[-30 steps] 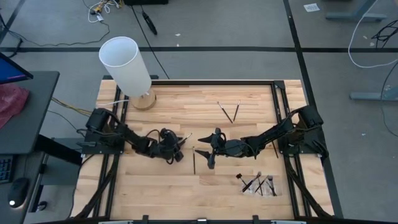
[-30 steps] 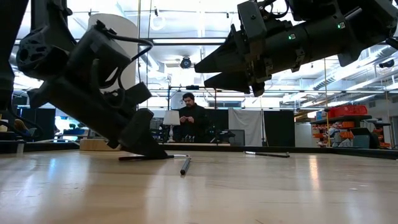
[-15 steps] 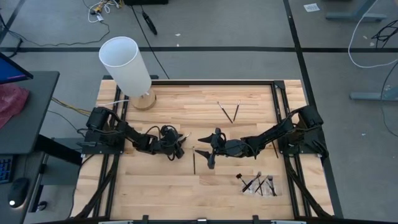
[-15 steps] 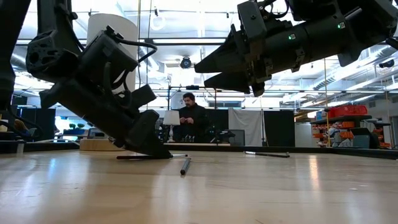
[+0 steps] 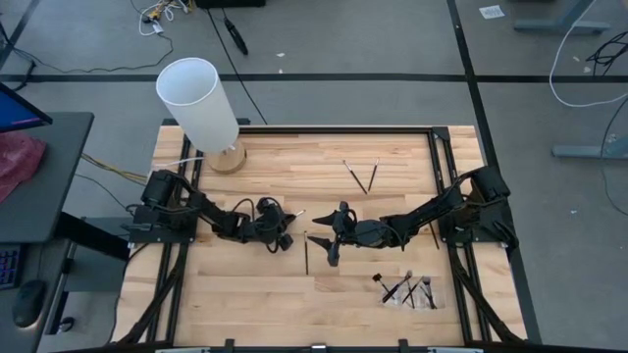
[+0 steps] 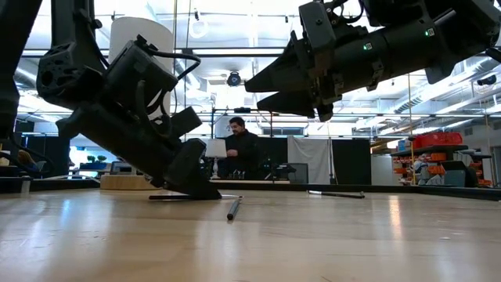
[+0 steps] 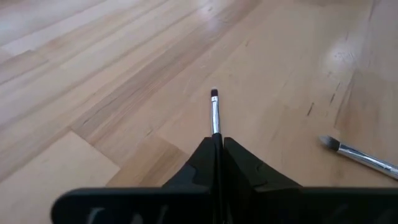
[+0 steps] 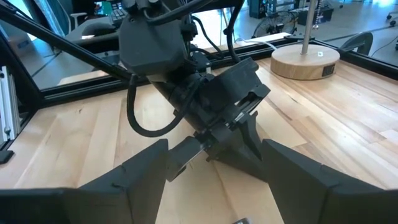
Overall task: Pick & Place Makeup Supplies
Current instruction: Put the silver makeup brush into the transparent organizer
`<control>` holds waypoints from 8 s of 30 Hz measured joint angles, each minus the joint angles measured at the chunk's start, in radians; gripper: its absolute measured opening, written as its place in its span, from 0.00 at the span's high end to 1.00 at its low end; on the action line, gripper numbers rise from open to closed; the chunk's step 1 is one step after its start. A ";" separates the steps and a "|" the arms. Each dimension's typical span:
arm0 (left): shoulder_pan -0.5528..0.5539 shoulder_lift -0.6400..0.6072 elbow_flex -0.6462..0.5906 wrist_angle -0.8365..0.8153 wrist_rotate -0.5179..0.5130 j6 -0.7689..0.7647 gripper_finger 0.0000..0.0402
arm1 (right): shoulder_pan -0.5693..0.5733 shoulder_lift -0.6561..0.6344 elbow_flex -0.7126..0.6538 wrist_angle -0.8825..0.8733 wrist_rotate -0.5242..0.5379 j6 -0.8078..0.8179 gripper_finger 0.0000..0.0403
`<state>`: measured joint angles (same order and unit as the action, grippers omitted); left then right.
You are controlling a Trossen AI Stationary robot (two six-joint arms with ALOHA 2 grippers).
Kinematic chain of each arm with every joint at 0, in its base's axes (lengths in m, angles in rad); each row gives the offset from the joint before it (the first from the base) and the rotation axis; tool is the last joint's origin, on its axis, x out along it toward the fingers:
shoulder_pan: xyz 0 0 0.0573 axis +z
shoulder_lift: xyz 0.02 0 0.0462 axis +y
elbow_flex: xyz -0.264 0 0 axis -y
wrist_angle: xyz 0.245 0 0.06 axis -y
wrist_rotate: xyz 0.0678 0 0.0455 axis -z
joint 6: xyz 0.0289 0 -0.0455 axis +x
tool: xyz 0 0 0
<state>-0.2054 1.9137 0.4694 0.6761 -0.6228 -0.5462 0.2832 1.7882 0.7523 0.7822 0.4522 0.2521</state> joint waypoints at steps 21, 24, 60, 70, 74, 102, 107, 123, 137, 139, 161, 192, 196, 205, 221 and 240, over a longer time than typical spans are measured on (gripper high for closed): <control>0.001 -0.184 -0.009 -0.049 0.076 0.088 0.97 | 0.013 -0.101 0.000 -0.261 -0.018 0.006 0.35; 0.002 -0.206 -0.009 -0.027 0.060 0.094 0.97 | 0.003 -0.078 -0.008 -0.259 -0.069 0.023 0.35; -0.063 -0.279 -0.005 0.442 0.236 0.330 0.96 | -0.015 0.111 -0.088 0.509 -0.048 -0.178 0.69; -0.063 -0.279 -0.005 0.438 0.242 0.327 0.89 | -0.010 0.110 -0.088 0.498 -0.060 -0.190 0.97; -0.062 -0.280 -0.004 0.431 0.231 0.345 0.81 | -0.006 0.079 -0.087 0.402 -0.039 -0.188 0.97; -0.054 -0.278 -0.004 0.241 0.216 0.295 0.47 | 0.533 -0.602 0.615 -1.836 -0.088 0.712 0.98; -0.054 -0.278 -0.004 0.236 0.216 0.295 0.47 | 0.729 -0.594 0.591 -1.974 -0.110 1.144 0.98; -0.054 -0.278 -0.004 0.231 0.211 0.296 0.47 | 1.001 -0.590 0.265 -1.926 -0.095 1.809 0.98; -0.054 -0.278 -0.004 0.233 0.178 0.295 0.47 | 0.927 -0.590 0.133 -1.824 -0.274 1.788 0.91; -0.054 -0.278 -0.004 0.233 0.173 0.295 0.47 | 0.909 -0.590 0.130 -1.823 -0.276 1.746 0.90; -0.054 -0.278 -0.004 0.233 0.172 0.295 0.47 | 0.651 -0.737 0.129 -1.801 -0.191 1.373 0.55; -0.038 -0.278 -0.004 0.233 0.171 0.287 0.47 | -0.177 -0.632 -0.132 -1.842 -0.270 0.914 0.50; -0.038 -0.278 -0.004 0.232 0.172 0.278 0.47 | -0.254 -0.509 -0.132 -1.862 -0.292 0.809 0.53; -0.038 -0.277 -0.004 0.223 0.175 0.277 0.47 | -0.371 -0.307 -0.132 -1.923 -0.335 0.613 0.83; -0.038 -0.277 -0.004 0.207 0.175 0.278 0.47 | -0.351 -0.162 -0.132 -1.884 -0.387 0.552 0.98; -0.039 -0.277 -0.004 0.202 0.172 0.277 0.47 | -0.247 -0.166 -0.068 -2.032 -0.468 0.473 1.00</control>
<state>-0.2443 1.6363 0.4652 0.8783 -0.4507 -0.2691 0.0366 1.6218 0.6839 -1.2493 -0.0160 0.7247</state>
